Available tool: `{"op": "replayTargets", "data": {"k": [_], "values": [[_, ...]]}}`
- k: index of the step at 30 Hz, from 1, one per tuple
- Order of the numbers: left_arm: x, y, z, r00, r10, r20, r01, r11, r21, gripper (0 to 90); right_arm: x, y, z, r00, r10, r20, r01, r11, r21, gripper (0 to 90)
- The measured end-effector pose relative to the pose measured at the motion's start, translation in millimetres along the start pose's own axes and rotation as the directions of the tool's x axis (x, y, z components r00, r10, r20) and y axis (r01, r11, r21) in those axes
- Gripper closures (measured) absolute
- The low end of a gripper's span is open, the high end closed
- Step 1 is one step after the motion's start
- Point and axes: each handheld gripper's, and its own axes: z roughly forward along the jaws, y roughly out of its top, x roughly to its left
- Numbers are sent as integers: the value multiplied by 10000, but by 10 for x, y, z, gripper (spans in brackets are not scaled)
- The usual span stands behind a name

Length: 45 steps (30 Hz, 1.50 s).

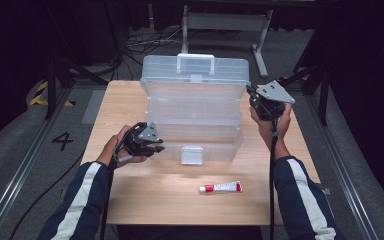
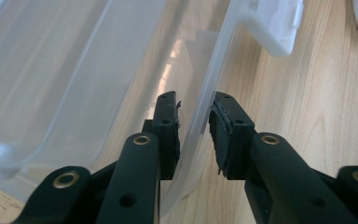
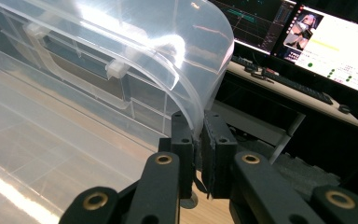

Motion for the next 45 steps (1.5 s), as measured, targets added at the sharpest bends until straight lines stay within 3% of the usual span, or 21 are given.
{"op": "replayTargets", "data": {"k": [6,11,24,28,45], "values": [[-37,74,31,9998,150,-131,-147,9997,207,703,-15,31,31,10000,93,-5,-93,9999,112,847],[-66,161,69,9985,503,-203,-495,9980,405,720,-23,56,43,10000,59,-53,-58,9997,230,847],[-1,223,159,9963,614,597,-645,9965,523,775,-58,79,70,9999,30,-162,-25,9994,346,847],[43,214,166,9933,633,969,-678,9967,437,791,-97,94,111,9994,285,-208,-277,9990,356,850],[62,185,171,9909,772,1101,-801,9965,223,800,-129,141,187,9991,395,-144,-387,9980,492,852]]}}
